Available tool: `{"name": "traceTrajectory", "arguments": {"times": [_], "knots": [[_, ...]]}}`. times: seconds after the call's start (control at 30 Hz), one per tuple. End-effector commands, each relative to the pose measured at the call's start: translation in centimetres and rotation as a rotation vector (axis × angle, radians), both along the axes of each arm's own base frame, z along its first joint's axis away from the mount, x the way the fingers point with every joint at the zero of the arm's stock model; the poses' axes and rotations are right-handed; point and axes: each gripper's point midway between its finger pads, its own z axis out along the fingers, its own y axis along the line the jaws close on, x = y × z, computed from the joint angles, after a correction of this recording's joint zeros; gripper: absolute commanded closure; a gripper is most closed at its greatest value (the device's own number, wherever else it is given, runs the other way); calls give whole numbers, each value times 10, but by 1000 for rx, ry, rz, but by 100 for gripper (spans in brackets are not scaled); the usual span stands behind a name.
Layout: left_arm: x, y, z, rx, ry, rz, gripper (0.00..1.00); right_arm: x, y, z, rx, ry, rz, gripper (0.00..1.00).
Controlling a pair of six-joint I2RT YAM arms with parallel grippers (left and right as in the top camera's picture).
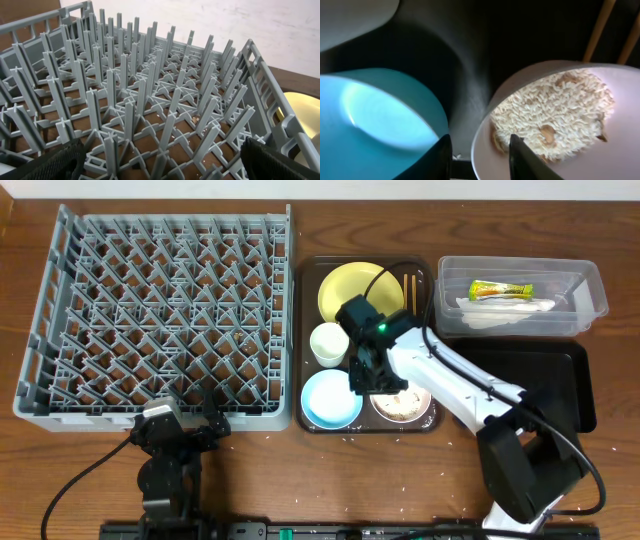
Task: Sort waste into correct bins and load items into the dishwasher
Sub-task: 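Grasp the pink bowl rim with the right gripper and lift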
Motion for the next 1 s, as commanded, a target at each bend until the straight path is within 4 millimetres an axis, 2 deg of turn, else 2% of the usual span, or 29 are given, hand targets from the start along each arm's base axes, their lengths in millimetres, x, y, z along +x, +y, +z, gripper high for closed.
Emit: {"name": "traceTrajectory", "arguments": {"times": [0.0, 0.17, 0.27, 0.37, 0.57, 0.63, 0.7, 0.73, 0.77, 0.87, 0.97], "knots": [[-1, 0, -13, -10, 37, 1, 0, -2, -3, -1, -38, -39, -47, 70], [-1, 0, -13, -10, 37, 1, 0, -2, -5, -11, -43, -55, -57, 73], [-1, 0, -13, -10, 37, 1, 0, -4, -7, -14, -46, -50, -56, 81], [-1, 0, -13, -10, 37, 1, 0, -5, -7, -14, -48, -47, -56, 99], [-1, 0, -13, -10, 37, 1, 0, -9, -7, -9, -36, -17, 17, 99], [-1, 0, -13, -10, 37, 1, 0, -5, -8, 4, -7, -19, 37, 99], [-1, 0, -13, -10, 37, 1, 0, 2, -13, 29, 32, -55, 45, 99], [-1, 0, -13, -10, 37, 1, 0, 6, -17, 48, 68, -96, 44, 99], [-1, 0, -13, -10, 37, 1, 0, 8, -20, 56, 85, -111, 44, 99], [-1, 0, -13, -10, 37, 1, 0, 15, -45, 95, 150, -192, 16, 99], [-1, 0, -13, -10, 37, 1, 0, 19, -63, 118, 215, -235, 19, 99]]}}
